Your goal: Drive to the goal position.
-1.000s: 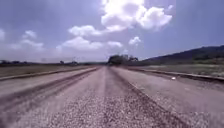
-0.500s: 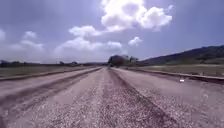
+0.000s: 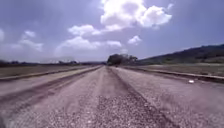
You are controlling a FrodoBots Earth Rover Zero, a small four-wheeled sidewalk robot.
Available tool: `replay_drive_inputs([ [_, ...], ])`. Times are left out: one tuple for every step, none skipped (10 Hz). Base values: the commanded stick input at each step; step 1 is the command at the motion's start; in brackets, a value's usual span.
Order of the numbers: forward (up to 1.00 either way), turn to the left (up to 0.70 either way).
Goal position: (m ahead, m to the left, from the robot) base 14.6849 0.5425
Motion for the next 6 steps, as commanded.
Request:
replay_drive_inputs([
  [1.0, 0.14],
  [1.0, 0.0],
  [1.0, 0.0],
  [1.0, 0.0],
  [1.0, 0.0],
  [1.0, 0.0],
])
